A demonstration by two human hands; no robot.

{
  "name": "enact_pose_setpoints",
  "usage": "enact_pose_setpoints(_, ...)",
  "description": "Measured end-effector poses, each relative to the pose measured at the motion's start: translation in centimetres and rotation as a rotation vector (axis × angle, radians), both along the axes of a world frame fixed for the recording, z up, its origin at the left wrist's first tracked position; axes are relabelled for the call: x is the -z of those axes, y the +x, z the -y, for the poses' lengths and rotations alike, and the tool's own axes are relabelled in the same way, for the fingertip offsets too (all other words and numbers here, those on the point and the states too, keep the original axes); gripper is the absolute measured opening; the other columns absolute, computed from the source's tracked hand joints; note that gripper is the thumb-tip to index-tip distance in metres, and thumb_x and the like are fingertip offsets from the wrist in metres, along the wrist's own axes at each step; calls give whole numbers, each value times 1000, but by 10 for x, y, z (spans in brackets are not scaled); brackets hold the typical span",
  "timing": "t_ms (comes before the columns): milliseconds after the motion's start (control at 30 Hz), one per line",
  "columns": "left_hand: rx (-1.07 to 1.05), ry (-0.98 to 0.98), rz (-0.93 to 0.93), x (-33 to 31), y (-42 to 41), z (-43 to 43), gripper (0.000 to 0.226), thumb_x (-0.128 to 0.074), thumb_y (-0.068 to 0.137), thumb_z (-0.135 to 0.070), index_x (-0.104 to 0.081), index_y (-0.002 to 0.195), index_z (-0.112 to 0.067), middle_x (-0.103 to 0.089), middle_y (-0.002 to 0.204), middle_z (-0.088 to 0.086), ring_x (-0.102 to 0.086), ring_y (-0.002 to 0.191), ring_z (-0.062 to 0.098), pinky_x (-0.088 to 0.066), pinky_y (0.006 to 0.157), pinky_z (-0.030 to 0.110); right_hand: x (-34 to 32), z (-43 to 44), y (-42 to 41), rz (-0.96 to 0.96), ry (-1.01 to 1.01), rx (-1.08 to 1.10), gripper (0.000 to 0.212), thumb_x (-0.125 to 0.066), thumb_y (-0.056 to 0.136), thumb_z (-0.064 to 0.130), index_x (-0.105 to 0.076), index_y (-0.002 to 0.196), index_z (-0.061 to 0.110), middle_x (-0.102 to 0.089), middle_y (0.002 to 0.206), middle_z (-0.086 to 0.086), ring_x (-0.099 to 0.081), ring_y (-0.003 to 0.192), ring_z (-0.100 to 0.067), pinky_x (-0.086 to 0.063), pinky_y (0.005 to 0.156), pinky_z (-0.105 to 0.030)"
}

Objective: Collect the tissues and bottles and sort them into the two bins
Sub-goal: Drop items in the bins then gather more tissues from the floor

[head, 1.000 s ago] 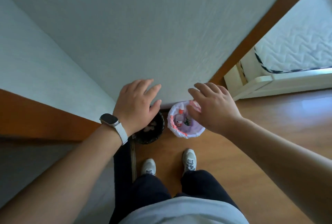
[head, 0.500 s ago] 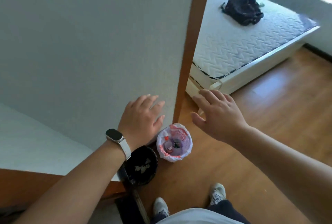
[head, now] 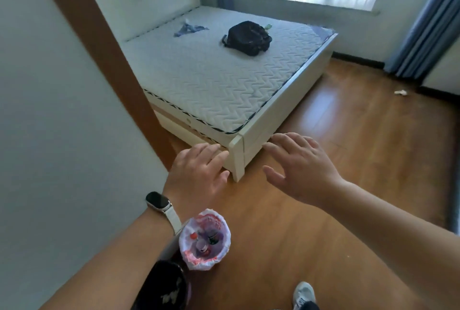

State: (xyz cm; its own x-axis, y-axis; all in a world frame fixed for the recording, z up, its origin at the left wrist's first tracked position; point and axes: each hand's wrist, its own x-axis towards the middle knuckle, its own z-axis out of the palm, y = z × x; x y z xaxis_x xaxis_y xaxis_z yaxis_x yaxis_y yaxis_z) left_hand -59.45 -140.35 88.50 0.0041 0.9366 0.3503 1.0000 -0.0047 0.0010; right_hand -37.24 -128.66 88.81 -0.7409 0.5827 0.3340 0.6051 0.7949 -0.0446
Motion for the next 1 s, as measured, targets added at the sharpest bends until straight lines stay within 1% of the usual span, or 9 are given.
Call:
enact_pose_setpoints(100, 59, 5, -23, -7, 44, -52, 44, -47, 88, -41, -65, 120, -18, -64, 122, 2, -56, 116, 26, -46, 92, 47, -1, -38, 50, -33, 22, 59, 52, -45, 86, 52, -61, 121, 18, -60, 124, -5, -54, 117, -29, -40, 97, -42)
enact_pose_setpoints(200, 109, 10, -63, -11, 88, -101, 44, -47, 88, -43, -64, 122, -20, -63, 124, 0, -52, 118, 23, -45, 93, 45, 0, -72, 100, -57, 39, 123, 51, -45, 85, 52, -63, 118, 18, -61, 122, -4, -56, 114, -28, -36, 95, -37)
enact_pose_setpoints(300, 153, -7, -62, -12, 130, -145, 45, -48, 89, -45, -63, 124, -21, -61, 128, 0, -53, 121, 24, -46, 94, 47, 2, -104, 152, -74, 30, 178, 51, -47, 85, 53, -63, 119, 18, -60, 122, -4, -55, 114, -27, -37, 96, -39)
enact_pose_setpoints(467, 231, -9, -66, -15, 192, -201, 46, -49, 89, -46, -63, 125, -21, -61, 129, 0, -55, 121, 25, -43, 94, 45, -2, -143, 222, -98, 45, 279, 52, -47, 84, 52, -63, 119, 17, -60, 122, -4, -55, 113, -28, -41, 94, -41)
enact_pose_setpoints(633, 345, 10, -101, -23, 231, -243, 44, -47, 89, -42, -60, 126, -22, -60, 130, 0, -53, 123, 24, -44, 94, 43, -6, -162, 266, -146, 45, 383, 51, -49, 84, 51, -62, 120, 18, -60, 123, -3, -54, 115, -27, -42, 94, -42)
enact_pose_setpoints(800, 431, 41, -93, -28, 256, -281, 42, -49, 89, -42, -60, 124, -21, -60, 130, 2, -54, 122, 25, -45, 94, 42, -6, -177, 300, -122, -17, 493, 53, -47, 86, 53, -60, 124, 18, -58, 128, -4, -52, 119, -26, -42, 95, -44)
enact_pose_setpoints(867, 465, 67, -87, -28, 264, -297, 41, -51, 88, -42, -60, 123, -21, -61, 128, 1, -54, 121, 25, -44, 93, 42, -7, -184, 310, -111, -22, 523, 54, -46, 86, 53, -61, 124, 17, -59, 128, -5, -52, 119, -26, -43, 94, -44)
enact_pose_setpoints(1000, 529, 109, -73, -25, 273, -336, 42, -52, 87, -42, -65, 120, -19, -63, 125, 0, -56, 118, 24, -45, 91, 41, -9, -206, 324, -95, -11, 582, 51, -48, 87, 51, -60, 124, 17, -58, 129, -4, -52, 120, -26, -43, 94, -44)
